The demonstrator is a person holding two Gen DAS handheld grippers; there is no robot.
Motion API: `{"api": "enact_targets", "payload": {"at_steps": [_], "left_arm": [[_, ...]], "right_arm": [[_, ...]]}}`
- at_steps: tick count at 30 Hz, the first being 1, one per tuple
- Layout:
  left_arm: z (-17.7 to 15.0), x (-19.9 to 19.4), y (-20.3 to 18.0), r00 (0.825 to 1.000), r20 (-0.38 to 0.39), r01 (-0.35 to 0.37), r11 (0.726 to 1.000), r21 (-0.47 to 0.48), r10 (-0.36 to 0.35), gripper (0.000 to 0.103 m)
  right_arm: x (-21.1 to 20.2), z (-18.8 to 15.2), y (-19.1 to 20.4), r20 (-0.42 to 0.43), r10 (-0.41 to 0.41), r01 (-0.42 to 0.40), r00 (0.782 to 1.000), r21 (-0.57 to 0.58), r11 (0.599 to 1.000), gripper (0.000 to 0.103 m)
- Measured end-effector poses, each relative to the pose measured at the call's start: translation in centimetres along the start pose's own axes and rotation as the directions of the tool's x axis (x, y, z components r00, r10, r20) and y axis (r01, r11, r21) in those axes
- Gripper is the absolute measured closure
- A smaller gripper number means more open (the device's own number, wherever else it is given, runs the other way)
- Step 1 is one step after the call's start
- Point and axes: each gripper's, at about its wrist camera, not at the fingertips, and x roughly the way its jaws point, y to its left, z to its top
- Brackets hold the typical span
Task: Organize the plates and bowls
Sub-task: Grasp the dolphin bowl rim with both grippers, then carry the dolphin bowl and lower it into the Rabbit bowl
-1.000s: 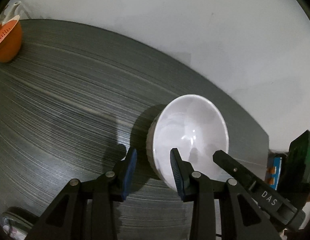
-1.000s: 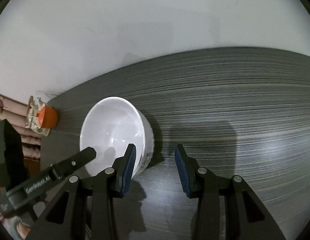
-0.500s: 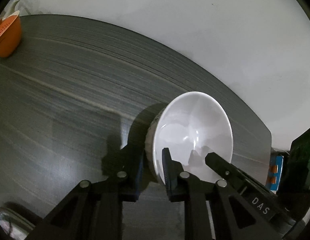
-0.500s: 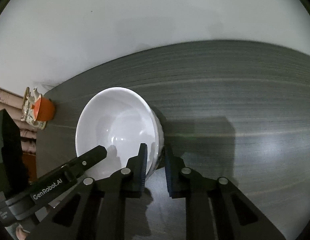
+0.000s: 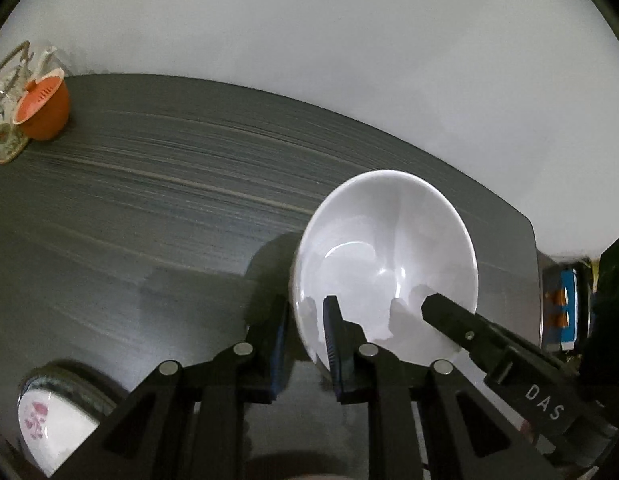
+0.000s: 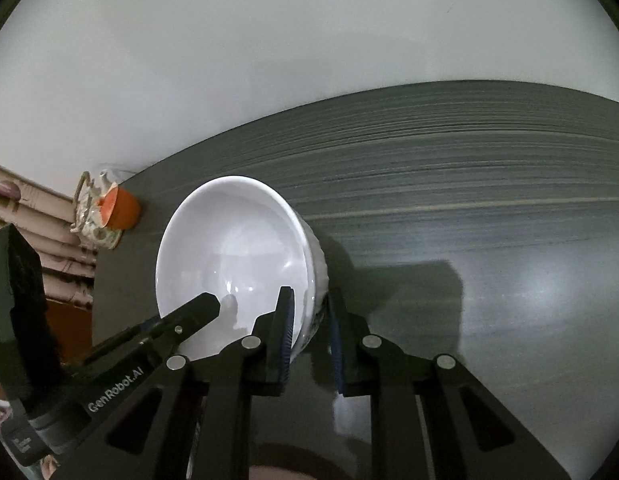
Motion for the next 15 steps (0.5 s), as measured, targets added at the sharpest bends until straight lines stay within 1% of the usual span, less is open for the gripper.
{"api": "enact_targets", "payload": {"at_steps": [8, 13, 15], "left_arm": [[-4.2, -3.7, -2.3, 0.999, 0.038, -0.017, 0.999, 0.050, 0.015, 0.085], [-6.7, -5.3, -3.4, 0.998, 0.055, -0.018, 0.998, 0.061, 0.014, 0.085], [-7.9, -5.9, -3.6, 0.999, 0.048, -0.020, 0.998, 0.058, 0.017, 0.085]], "right_arm": [[-5.0, -4.0, 0.3, 0.064, -0.009, 0.009, 0.998, -0.009, 1.000, 0.086], [-7.4, -7.2, -0.1, 0.075, -0.002, 0.001, 0.997, 0.016, 1.000, 0.086], [-8.0, -8.6, -0.2, 0.073, 0.000, -0.002, 0.997, 0.024, 1.000, 0.086]]}}
